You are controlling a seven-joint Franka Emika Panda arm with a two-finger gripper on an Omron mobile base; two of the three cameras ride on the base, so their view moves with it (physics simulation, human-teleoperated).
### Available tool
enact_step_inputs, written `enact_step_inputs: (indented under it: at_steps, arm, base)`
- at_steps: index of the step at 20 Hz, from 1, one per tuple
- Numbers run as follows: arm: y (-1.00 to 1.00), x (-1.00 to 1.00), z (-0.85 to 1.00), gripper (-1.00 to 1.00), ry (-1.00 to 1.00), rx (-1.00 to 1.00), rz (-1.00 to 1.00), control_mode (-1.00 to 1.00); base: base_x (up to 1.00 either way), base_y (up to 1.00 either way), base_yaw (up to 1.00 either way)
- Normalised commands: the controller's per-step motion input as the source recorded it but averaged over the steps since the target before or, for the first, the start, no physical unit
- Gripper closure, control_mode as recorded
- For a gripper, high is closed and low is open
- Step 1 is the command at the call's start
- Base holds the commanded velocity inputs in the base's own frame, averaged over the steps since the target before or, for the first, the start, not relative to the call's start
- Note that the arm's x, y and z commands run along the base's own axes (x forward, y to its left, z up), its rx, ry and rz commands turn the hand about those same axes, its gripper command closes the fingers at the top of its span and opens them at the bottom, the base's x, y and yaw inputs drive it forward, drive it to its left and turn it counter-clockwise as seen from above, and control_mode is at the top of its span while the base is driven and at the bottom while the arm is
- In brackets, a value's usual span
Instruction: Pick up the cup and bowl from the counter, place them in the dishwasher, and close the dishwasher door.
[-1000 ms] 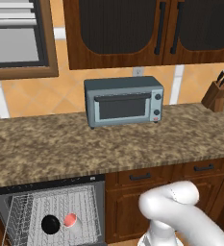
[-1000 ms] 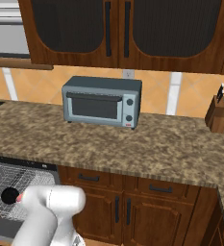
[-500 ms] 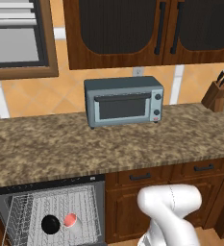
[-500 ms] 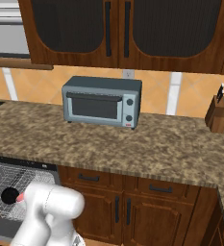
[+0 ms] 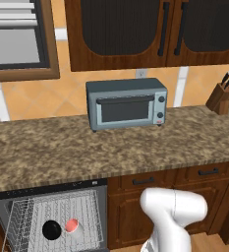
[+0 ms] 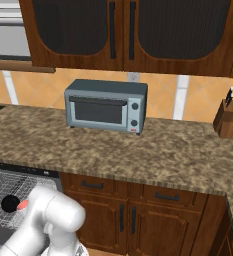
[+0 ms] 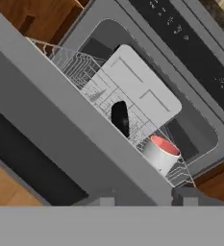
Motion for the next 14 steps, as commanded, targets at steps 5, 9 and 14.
enact_step_inputs:
  at_steps: [5,9,14]
  arm:
    - [0.12,-0.69,-0.94,-1.0,0.0,-0.33,0.0,-1.0]
    - [0.0,-0.9,-0.81,-1.0,-0.02,-0.24,0.06,-1.0]
    - [0.0,0.26,-1.0,-1.0,-0.12,-0.23,0.07,-1.0]
  base:
    - [0.0,0.0,0.0]
    - [0.0,0.0,0.0]
    - [0.0,0.0,0.0]
